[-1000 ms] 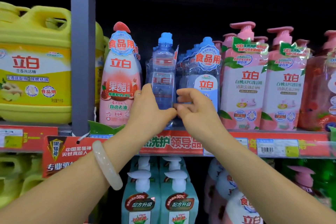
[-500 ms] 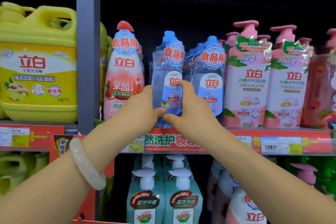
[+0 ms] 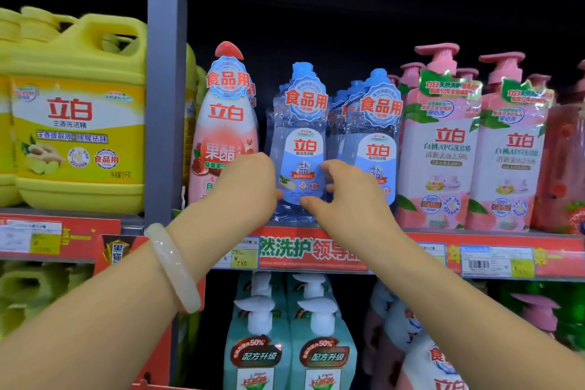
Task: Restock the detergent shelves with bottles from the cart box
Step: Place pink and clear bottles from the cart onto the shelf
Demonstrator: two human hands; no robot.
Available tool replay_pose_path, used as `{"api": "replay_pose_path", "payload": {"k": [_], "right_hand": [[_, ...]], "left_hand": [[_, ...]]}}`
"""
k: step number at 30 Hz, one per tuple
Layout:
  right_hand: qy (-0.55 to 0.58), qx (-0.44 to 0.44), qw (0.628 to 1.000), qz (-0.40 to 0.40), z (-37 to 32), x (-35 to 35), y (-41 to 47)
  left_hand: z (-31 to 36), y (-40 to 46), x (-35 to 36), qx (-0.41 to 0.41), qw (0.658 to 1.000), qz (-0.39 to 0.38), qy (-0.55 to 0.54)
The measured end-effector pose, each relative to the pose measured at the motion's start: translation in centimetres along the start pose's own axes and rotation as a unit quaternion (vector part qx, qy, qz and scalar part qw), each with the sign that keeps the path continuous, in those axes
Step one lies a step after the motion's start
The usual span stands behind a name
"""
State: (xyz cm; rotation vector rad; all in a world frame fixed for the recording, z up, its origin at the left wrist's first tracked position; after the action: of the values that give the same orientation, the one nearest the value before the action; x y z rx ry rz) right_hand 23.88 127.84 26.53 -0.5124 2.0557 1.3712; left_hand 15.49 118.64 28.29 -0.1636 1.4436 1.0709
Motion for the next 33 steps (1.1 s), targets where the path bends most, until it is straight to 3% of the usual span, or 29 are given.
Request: {"api": "replay_pose_path", "payload": {"k": [3, 7, 11, 13, 17, 24, 33], "right_hand": [[0.025, -0.009, 0.999, 0.022, 0.6, -0.7, -0.5], [0.019, -0.006, 0.990, 0.141, 3.8, -3.1, -2.2], [-0.038, 0.043, 0.993, 0.104, 6.5, -2.3, -2.8], [-0.043, 0.048, 0.992, 0.105, 6.7, -1.8, -2.7], [-0.074, 0.062, 0.986, 0.133, 6.4, -1.8, -1.9], [-0.082, 0.059, 0.983, 0.151, 5.9, -1.0, -1.4], [-0.070, 0.051, 0.981, 0.176, 6.2, -0.5, -1.4]], "left_hand": [[0.2, -0.2, 0.1, 0.018, 0.999, 0.025, 0.008], [0.2, -1.3, 0.1, 0.052, 0.990, 0.101, -0.081], [1.8, -1.3, 1.4, 0.153, 0.974, 0.136, -0.093], [2.4, -0.9, 2.2, 0.115, 0.977, 0.111, -0.140], [2.9, -0.1, 3.0, 0.051, 0.977, 0.138, -0.156], [3.4, 0.0, 3.3, 0.014, 0.983, 0.148, -0.106], [4.2, 0.4, 3.2, -0.021, 0.980, 0.159, -0.116]]}}
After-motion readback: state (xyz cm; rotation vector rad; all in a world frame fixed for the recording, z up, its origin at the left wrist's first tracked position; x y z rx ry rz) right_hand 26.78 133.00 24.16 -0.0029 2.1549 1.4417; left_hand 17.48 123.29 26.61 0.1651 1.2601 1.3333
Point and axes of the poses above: each hand's wrist, its own y-axis towards the middle knuckle, its own x-axis out of the palm, z = x × y, the point moved 4 cm from there along y, towards the middle knuckle, and after that the axes turned 5 degrees about -y, right-handed, at the moved point
